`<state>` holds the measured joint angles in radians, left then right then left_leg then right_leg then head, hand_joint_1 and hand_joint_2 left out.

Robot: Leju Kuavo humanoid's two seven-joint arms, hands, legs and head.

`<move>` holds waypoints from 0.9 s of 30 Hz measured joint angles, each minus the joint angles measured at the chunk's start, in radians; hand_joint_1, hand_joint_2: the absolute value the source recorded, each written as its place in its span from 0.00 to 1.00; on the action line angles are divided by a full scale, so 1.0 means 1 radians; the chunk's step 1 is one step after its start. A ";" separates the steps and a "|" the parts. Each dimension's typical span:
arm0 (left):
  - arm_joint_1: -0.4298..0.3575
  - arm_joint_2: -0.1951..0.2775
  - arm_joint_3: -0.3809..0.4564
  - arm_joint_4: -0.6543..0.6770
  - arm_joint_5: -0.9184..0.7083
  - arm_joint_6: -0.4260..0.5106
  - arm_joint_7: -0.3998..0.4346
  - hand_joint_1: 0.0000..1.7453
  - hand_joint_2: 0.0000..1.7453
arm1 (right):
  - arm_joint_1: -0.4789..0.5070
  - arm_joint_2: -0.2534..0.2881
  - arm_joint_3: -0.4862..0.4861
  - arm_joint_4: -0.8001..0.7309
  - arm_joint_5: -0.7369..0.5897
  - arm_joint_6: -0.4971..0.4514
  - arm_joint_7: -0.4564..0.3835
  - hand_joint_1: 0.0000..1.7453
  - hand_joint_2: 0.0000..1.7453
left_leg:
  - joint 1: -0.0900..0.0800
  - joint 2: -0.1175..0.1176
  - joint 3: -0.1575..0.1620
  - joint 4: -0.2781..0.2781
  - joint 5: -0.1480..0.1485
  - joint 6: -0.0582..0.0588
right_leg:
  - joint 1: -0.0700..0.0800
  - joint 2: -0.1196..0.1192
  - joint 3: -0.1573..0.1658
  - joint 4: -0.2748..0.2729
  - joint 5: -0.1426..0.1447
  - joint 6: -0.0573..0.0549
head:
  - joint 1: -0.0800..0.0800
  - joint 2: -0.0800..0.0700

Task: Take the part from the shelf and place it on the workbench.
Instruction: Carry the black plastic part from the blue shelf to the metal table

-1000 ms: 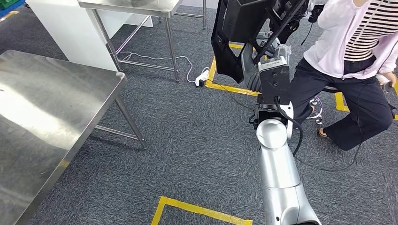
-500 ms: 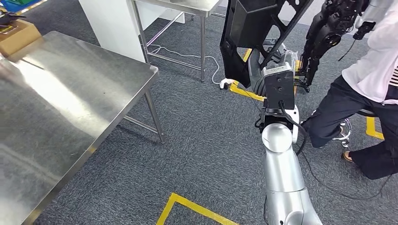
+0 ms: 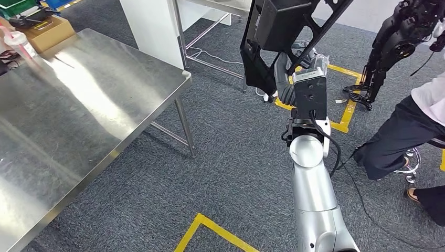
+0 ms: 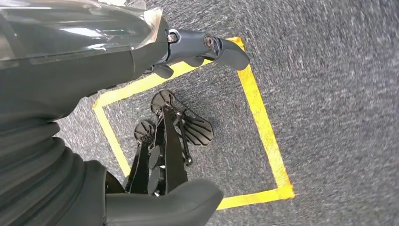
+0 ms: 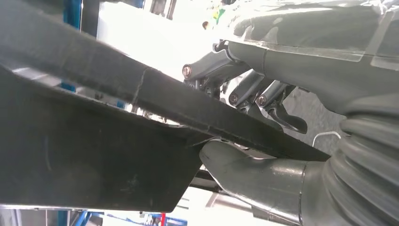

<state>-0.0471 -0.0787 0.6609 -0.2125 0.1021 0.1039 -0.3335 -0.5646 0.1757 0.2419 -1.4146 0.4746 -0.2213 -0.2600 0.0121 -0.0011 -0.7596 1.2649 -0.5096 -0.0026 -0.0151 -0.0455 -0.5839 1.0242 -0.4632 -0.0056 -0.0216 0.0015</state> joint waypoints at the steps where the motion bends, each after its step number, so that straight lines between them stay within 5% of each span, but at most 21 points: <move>1: 0.000 0.001 0.000 0.000 -0.002 0.000 0.000 0.00 1.00 | 0.001 0.000 -0.001 0.000 0.000 -0.001 0.000 1.00 1.00 | -0.001 0.010 0.034 -0.064 0.032 0.005 | 0.002 -0.009 0.002 0.000 -0.002 0.000 | 0.000 0.000; 4: -0.004 0.004 0.000 0.000 -0.008 -0.001 0.000 0.00 1.00 | 0.001 -0.001 -0.005 0.001 0.000 -0.007 -0.004 1.00 1.00 | -0.014 0.058 0.123 -0.228 0.083 0.021 | 0.011 -0.033 0.006 0.000 -0.008 0.005 | 0.001 0.000; 7: -0.003 0.007 0.001 0.000 -0.011 -0.001 0.000 0.00 1.00 | 0.001 -0.002 -0.009 0.003 0.000 -0.012 -0.006 1.00 1.00 | -0.019 0.038 0.131 -0.247 0.086 0.034 | 0.016 -0.052 0.009 -0.002 -0.013 0.018 | 0.003 0.000; 9: -0.004 0.006 0.004 0.000 -0.011 -0.001 0.001 0.00 1.00 | 0.001 -0.003 -0.011 0.004 0.000 -0.013 -0.007 1.00 1.00 | -0.014 0.021 0.140 -0.260 0.094 0.047 | 0.015 -0.022 -0.004 0.032 -0.032 0.024 | 0.004 0.000; 11: -0.006 0.006 0.006 0.000 -0.012 -0.001 0.001 0.00 1.00 | 0.003 -0.008 -0.013 0.005 0.000 -0.013 -0.007 1.00 1.00 | -0.010 0.001 0.145 -0.266 0.099 0.054 | 0.010 0.024 -0.059 0.148 -0.081 0.021 | 0.009 0.000; 13: -0.007 0.006 0.007 0.000 -0.012 -0.001 0.002 0.00 1.00 | 0.008 -0.015 -0.016 0.008 0.000 -0.013 -0.007 1.00 1.00 | -0.009 -0.025 0.145 -0.266 0.099 0.055 | 0.008 0.039 -0.126 0.273 -0.120 0.022 | 0.012 0.000; 14: -0.006 0.006 0.008 0.000 -0.013 -0.001 0.002 0.00 1.00 | 0.011 -0.017 -0.017 0.009 0.000 -0.014 -0.007 1.00 1.00 | -0.009 -0.039 0.145 -0.265 0.099 0.055 | 0.006 0.040 -0.138 0.289 -0.118 0.029 | 0.012 0.000; 15: -0.006 0.005 0.008 0.000 -0.013 -0.001 0.002 0.00 1.00 | 0.012 -0.018 -0.017 0.011 0.000 -0.014 -0.008 1.00 1.00 | -0.009 -0.052 0.146 -0.264 0.098 0.054 | 0.005 0.043 -0.129 0.262 -0.098 0.038 | 0.012 0.000; 18: -0.005 0.004 0.008 0.000 -0.017 -0.001 0.002 0.00 1.00 | 0.008 -0.021 -0.018 0.015 0.000 -0.015 -0.011 1.00 1.00 | -0.008 -0.090 0.143 -0.255 0.093 0.045 | -0.008 0.079 -0.041 0.060 -0.011 0.060 | 0.013 0.000; 20: -0.004 0.005 0.009 0.000 -0.018 0.000 0.002 0.00 1.00 | 0.004 -0.023 -0.018 0.020 0.000 -0.016 -0.015 1.00 1.00 | -0.009 -0.107 0.136 -0.248 0.090 0.033 | -0.009 0.092 -0.015 0.006 0.007 0.050 | 0.013 0.000; 22: 0.000 0.005 0.010 0.000 -0.018 0.000 0.002 0.00 1.00 | 0.001 -0.021 -0.018 0.027 0.000 -0.016 -0.018 1.00 1.00 | -0.006 -0.117 0.132 -0.248 0.091 0.023 | -0.007 0.076 -0.011 0.004 0.009 0.035 | 0.012 0.000; 24: 0.001 0.005 0.013 0.000 -0.018 0.001 0.001 0.00 1.00 | -0.005 -0.017 -0.017 0.034 0.001 -0.016 -0.019 1.00 1.00 | -0.006 -0.085 0.119 -0.222 0.073 0.014 | -0.011 0.061 -0.008 0.001 0.012 0.021 | 0.008 0.000; 27: -0.004 0.004 0.014 0.000 -0.018 0.000 0.000 0.00 1.00 | -0.010 -0.014 -0.016 0.043 0.004 -0.018 -0.022 1.00 1.00 | -0.005 -0.014 0.033 -0.049 -0.013 0.002 | -0.008 0.033 -0.006 -0.001 0.009 0.005 | -0.002 0.000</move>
<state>-0.0511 -0.0745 0.6754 -0.2120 0.0838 0.1044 -0.3331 -0.5751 0.1615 0.2255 -1.3714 0.4789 -0.2397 -0.2820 0.0069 -0.0150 -0.7262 1.2158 -0.5227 -0.0010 -0.0228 -0.0129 -0.5901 1.0236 -0.4540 -0.0002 -0.0237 0.0015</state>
